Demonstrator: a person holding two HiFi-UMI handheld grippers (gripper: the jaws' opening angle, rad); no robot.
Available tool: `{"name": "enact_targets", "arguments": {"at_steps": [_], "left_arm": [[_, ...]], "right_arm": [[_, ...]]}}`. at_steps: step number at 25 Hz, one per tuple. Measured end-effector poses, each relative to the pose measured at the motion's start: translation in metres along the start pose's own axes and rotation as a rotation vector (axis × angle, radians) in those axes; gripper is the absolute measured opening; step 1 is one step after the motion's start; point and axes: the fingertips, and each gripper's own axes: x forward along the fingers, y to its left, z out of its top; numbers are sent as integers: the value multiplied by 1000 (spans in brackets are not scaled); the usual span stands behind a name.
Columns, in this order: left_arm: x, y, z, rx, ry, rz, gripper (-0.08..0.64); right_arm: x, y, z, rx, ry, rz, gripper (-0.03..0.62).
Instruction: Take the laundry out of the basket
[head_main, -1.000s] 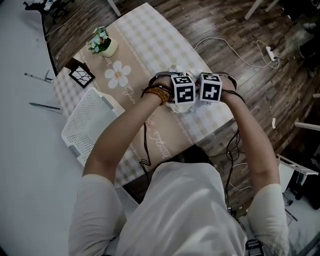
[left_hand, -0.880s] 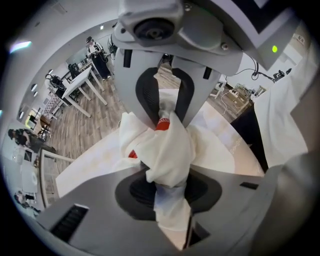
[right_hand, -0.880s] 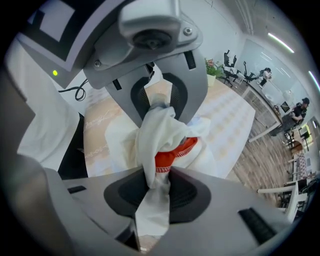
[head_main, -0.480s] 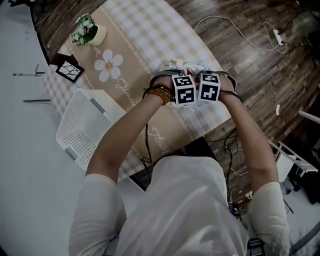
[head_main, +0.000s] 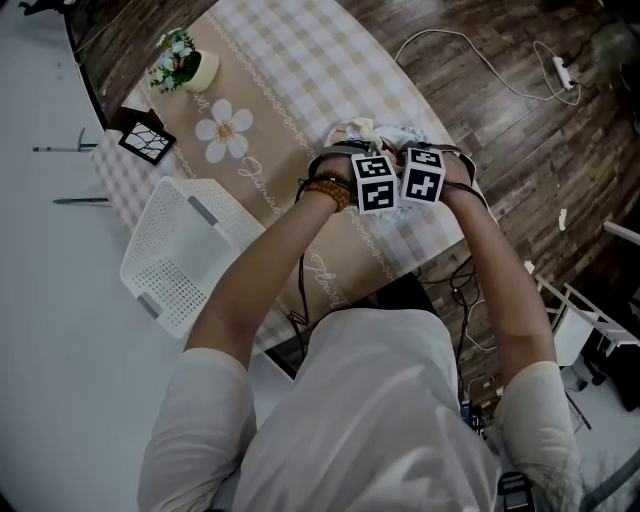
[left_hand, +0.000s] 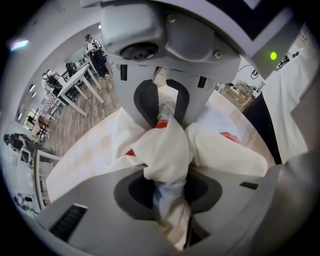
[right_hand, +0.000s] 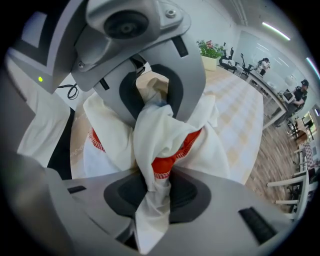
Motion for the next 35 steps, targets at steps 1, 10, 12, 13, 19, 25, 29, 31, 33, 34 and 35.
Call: {"name": "enact_targets", "arguments": {"at_steps": [1, 10, 12, 13, 19, 25, 29, 31, 33, 34, 35], "left_arm": [[-1, 0, 0, -7, 2, 6, 141], [-62, 12, -8, -264, -140, 178, 235], [-85, 17, -9, -320, -193, 236, 235], [-99, 20, -8, -351, -224, 267, 235], [-197, 15, -2, -577, -517, 418, 218], [-285, -11, -14, -812, -869, 572, 74], [-344, -43, -28, -872, -1048, 684, 23], [-369, -62, -38, -887, -1093, 741, 23], [-388, -82, -48, -884, -1092, 807, 23], [-396, -93, -52, -889, -1095, 830, 23], [-404, -104, -56, -909, -1113, 843, 23]], "right_arm": [[-1, 0, 1, 3, -3, -11, 124], [-60, -3, 9, 89, -106, -153, 210], [-80, -5, 12, 103, -150, -186, 210], [-91, -5, 15, 110, -176, -202, 210], [-176, 2, 55, 212, -432, -305, 193], [-255, 25, 121, 262, -743, -378, 120], [-291, 58, 165, 240, -875, -406, 67], [-308, 77, 188, 223, -939, -396, 42], [-323, 97, 210, 200, -993, -374, 23], [-330, 107, 220, 195, -1021, -366, 21], [-338, 117, 229, 197, -1050, -358, 20]]}}
